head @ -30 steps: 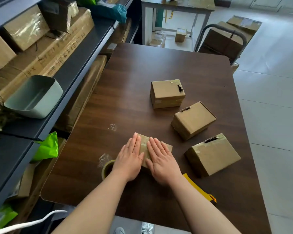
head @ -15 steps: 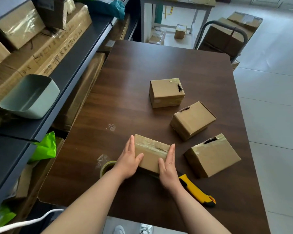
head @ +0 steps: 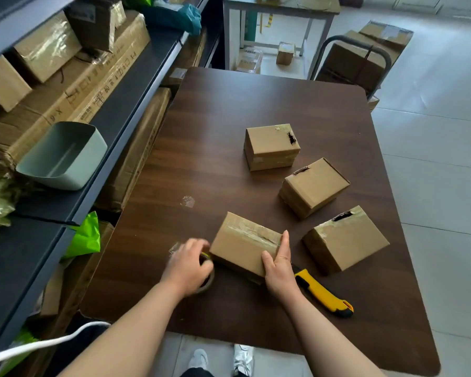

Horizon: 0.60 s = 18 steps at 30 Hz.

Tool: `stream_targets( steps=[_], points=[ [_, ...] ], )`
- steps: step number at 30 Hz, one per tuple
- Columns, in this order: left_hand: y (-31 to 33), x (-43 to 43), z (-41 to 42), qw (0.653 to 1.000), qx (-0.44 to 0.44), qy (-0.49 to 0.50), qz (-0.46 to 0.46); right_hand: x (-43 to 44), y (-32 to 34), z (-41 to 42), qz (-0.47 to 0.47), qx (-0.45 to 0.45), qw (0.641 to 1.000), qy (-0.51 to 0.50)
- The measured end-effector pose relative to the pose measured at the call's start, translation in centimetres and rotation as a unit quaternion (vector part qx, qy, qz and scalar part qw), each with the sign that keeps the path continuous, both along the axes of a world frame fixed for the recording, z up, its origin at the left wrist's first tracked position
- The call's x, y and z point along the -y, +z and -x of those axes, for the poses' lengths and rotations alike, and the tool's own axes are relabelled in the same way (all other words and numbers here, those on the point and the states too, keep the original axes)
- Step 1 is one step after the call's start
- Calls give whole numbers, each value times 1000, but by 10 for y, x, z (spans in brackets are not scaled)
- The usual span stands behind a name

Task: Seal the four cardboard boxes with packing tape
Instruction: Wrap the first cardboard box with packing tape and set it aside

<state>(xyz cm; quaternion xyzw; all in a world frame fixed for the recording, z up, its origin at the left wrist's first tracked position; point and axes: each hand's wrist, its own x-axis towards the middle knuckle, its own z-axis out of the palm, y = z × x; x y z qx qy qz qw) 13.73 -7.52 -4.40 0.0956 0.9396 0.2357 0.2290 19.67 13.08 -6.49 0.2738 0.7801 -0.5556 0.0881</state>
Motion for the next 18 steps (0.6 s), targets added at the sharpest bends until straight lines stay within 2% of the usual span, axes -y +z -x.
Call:
stream_targets(
  steps=[3, 8, 10, 12, 14, 16, 18],
  points=[
    [0, 25, -17, 979, -26, -168, 113, 7, 2, -4, -14, 10, 1000, -16],
    [-7, 44, -24, 922, -53, -315, 217, 20, 8, -12, -34, 25, 998, -42],
    [-7, 52, -26, 924, -62, -320, 201, 24, 10, -15, -42, 30, 997, -51],
    [-2, 57, -27, 962, -40, -246, 113, 29, 9, -18, -51, 37, 996, -62],
    [5, 62, -26, 993, 15, -113, -15, 37, 9, -23, -60, 38, 995, -72],
    [16, 67, -23, 986, 94, 12, -140, 43, 9, -28, -62, 41, 994, -83],
    [29, 72, -19, 952, 142, 104, -250, 47, 13, -30, -61, 54, 993, -88]
  ],
)
